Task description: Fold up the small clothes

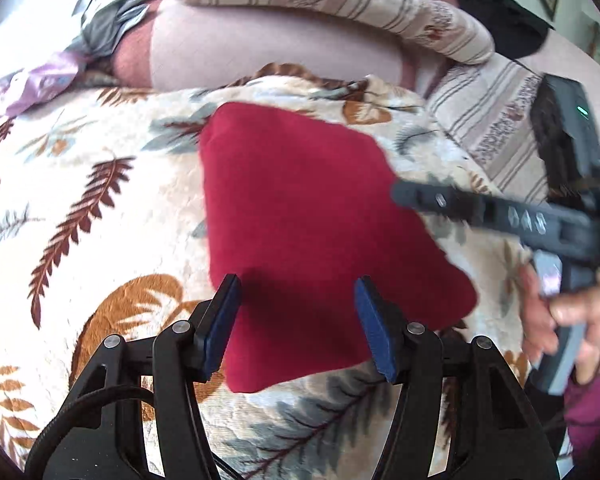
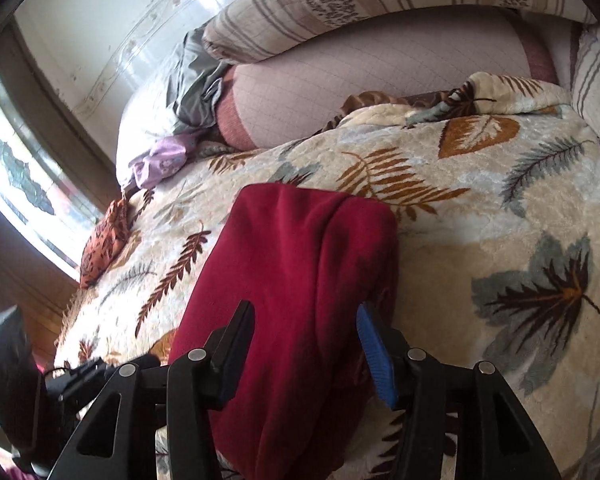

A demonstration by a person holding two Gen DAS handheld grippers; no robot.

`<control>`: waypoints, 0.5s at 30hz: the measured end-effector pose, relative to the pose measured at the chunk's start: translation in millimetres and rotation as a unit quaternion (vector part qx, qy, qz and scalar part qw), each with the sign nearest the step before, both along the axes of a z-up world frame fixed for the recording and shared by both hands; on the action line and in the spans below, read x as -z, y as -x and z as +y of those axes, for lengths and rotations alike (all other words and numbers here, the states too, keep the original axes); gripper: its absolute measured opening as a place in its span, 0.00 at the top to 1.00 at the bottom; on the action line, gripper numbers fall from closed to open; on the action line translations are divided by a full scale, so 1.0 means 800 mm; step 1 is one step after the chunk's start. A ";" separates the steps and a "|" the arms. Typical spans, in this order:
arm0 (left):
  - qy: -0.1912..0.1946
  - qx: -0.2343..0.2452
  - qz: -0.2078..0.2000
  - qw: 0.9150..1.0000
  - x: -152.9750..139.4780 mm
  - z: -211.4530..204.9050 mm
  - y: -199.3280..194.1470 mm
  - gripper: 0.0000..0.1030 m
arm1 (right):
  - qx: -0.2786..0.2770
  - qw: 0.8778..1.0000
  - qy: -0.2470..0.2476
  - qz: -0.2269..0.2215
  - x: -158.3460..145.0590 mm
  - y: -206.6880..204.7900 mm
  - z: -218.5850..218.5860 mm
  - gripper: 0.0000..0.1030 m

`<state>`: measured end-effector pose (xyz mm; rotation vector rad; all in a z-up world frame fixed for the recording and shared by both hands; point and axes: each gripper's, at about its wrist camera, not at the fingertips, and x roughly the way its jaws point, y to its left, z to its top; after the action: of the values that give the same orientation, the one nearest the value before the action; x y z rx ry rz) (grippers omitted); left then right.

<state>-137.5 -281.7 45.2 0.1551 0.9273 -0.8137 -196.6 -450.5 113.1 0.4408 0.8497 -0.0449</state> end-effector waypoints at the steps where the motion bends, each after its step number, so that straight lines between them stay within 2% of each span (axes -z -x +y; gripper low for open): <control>1: -0.010 -0.004 0.005 1.000 0.010 0.000 -0.003 0.43 | -0.011 1.000 0.014 0.006 0.006 0.001 0.012 0.67; 3: -0.025 -0.005 0.009 1.000 0.029 -0.003 -0.004 0.43 | -0.016 0.998 0.053 0.035 0.028 0.003 0.025 0.71; 5: -0.032 0.000 0.018 0.999 0.041 0.008 0.001 0.43 | -0.008 0.994 0.088 0.061 0.055 0.005 0.025 0.72; 7: -0.027 -0.002 0.022 0.999 0.039 0.013 0.003 0.43 | -0.002 0.996 0.071 0.055 0.062 0.011 0.014 0.72; 9: -0.018 -0.011 0.011 1.000 0.027 0.020 0.001 0.43 | 0.002 0.998 0.046 0.050 0.050 0.017 0.003 0.72; 11: -0.006 -0.027 -0.017 0.999 0.012 0.024 -0.001 0.43 | 0.018 0.999 0.031 0.029 0.030 0.021 -0.010 0.72; 15: -0.004 -0.036 -0.034 0.999 0.002 0.015 -0.010 0.43 | 0.044 0.998 0.036 -0.005 -0.001 0.001 -0.019 0.72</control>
<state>-129.8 -270.0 43.6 0.1558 0.8672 -0.7342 -197.7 -466.1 114.1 0.4099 0.8159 -0.1551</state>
